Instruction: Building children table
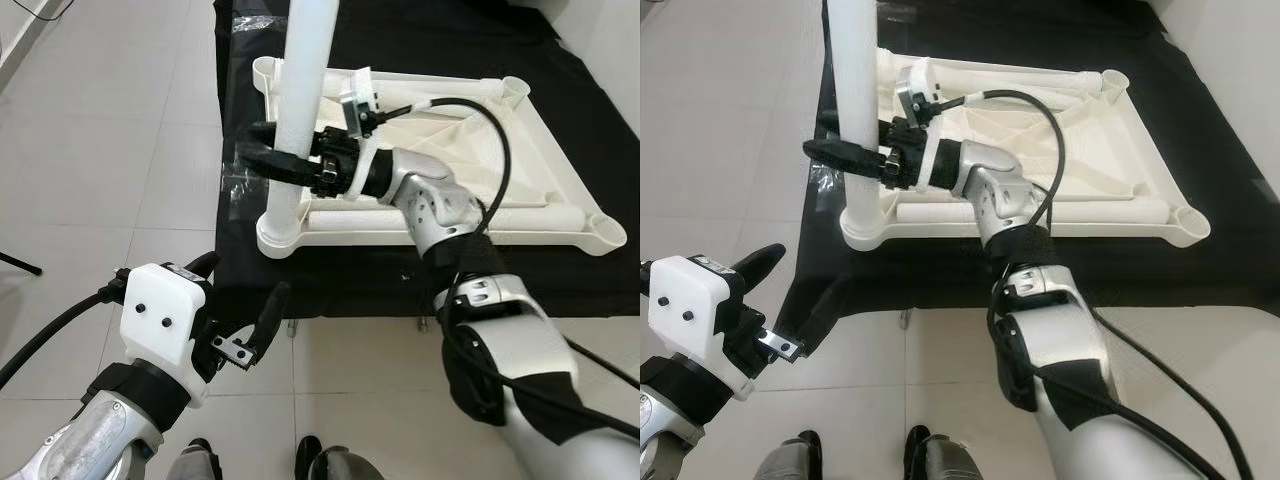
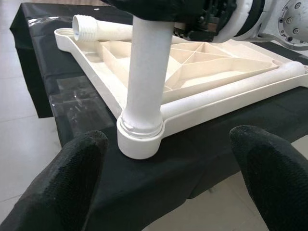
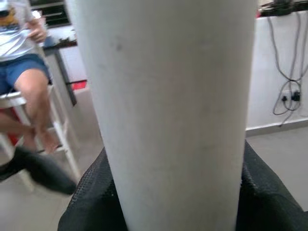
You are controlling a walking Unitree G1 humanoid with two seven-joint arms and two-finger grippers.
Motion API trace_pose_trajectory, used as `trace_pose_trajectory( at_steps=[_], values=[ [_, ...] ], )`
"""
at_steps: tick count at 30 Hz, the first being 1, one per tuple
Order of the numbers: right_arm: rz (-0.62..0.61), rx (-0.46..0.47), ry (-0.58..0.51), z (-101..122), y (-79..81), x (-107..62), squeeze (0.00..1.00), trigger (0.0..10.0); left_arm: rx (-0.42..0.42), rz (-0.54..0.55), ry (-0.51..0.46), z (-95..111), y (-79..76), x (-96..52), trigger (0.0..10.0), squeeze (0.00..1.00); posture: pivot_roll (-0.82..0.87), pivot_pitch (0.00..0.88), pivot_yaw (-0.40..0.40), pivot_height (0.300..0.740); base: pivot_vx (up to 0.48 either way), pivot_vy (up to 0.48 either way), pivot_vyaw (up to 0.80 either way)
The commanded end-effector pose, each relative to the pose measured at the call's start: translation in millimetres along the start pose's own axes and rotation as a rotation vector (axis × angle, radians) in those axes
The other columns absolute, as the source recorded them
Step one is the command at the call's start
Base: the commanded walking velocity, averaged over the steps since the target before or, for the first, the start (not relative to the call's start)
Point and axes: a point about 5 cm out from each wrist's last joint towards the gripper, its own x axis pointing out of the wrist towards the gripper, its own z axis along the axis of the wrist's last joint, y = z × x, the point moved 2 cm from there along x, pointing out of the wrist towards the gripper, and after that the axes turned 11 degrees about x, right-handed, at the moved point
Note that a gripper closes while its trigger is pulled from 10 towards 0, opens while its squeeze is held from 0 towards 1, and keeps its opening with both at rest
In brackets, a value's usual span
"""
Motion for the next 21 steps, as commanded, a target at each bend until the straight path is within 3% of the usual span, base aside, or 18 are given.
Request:
trace_pose_trajectory(
  at_steps=[1,3,5,8,9,11,12,13,14,15,16,19,20,21],
  values=[
    [0.016,0.043,0.019,-10.1,-0.3,-8.5,0.00,0.0,-0.002,-0.022,0.018,-2.1,-3.4,-2.2,10.0,0.00,0.29,0.304,-0.178,0.740,0.000,0.000,0.00],
    [0.007,0.042,0.031,-11.5,-0.8,-15.3,0.00,0.0,-0.001,-0.024,0.018,-2.1,-3.6,-2.0,10.0,0.00,0.28,0.295,-0.180,0.740,0.000,0.000,0.00],
    [-0.171,0.015,0.064,-25.3,-8.3,-38.7,0.00,0.0,0.005,-0.022,0.017,-2.1,-2.8,-2.2,10.0,0.00,0.27,0.280,-0.186,0.740,0.000,0.000,0.00],
    [-0.171,0.015,0.064,-25.3,-8.3,-38.7,0.00,0.0,0.005,-0.022,0.017,-2.1,-2.8,-2.2,10.0,0.00,0.27,0.280,-0.186,0.740,0.000,0.000,0.00],
    [-0.384,0.093,0.043,-43.6,-17.5,-52.9,0.00,0.0,0.010,-0.020,0.020,-2.6,-2.3,-2.8,10.0,0.00,0.26,0.274,-0.198,0.740,0.000,0.000,0.00],
    [-0.384,0.093,0.043,-43.6,-17.5,-52.9,0.00,0.0,0.010,-0.020,0.020,-2.6,-2.3,-2.8,10.0,0.00,0.26,0.274,-0.198,0.740,0.000,0.000,0.00],
    [-0.837,0.168,0.107,-103.5,-15.6,-80.2,0.00,0.0,0.023,-0.015,0.026,-3.1,0.2,-3.6,10.0,0.00,0.27,0.263,-0.183,0.740,0.000,0.000,0.00],
    [-0.837,0.168,0.107,-103.5,-15.6,-80.2,0.00,0.0,0.023,-0.015,0.026,-3.1,0.2,-3.6,10.0,0.00,0.27,0.263,-0.183,0.740,0.000,0.000,0.00],
    [-1.111,0.236,0.172,-150.6,10.2,-95.9,0.00,0.0,0.040,-0.009,0.036,-3.9,2.7,-4.5,10.0,0.00,0.27,0.262,-0.172,0.740,0.000,0.000,0.00],
    [-1.111,0.236,0.172,-150.6,10.2,-95.9,0.00,0.0,0.040,-0.009,0.036,-3.9,2.7,-4.5,10.0,0.00,0.27,0.262,-0.172,0.740,0.000,0.000,0.00],
    [-1.258,0.247,0.213,-170.7,31.6,-102.3,0.00,0.0,0.051,-0.006,0.044,-4.7,4.7,-5.0,10.0,0.00,0.26,0.242,-0.161,0.740,0.000,0.000,0.00],
    [-1.276,0.210,0.219,-169.7,38.1,-94.7,0.00,0.0,0.062,-0.002,0.050,-5.2,6.2,-5.0,10.0,0.00,0.26,0.234,-0.156,0.740,0.000,0.000,0.00],
    [-1.218,0.157,0.195,-156.5,27.3,-79.7,0.00,0.0,0.076,0.001,0.058,-5.7,7.9,-5.0,10.0,0.00,0.27,0.227,-0.155,0.740,0.000,0.000,0.00],
    [-1.218,0.157,0.195,-156.5,27.3,-79.7,0.00,0.0,0.076,0.001,0.058,-5.7,7.9,-5.0,10.0,0.00,0.27,0.227,-0.155,0.740,0.000,0.000,0.00]
  ],
)
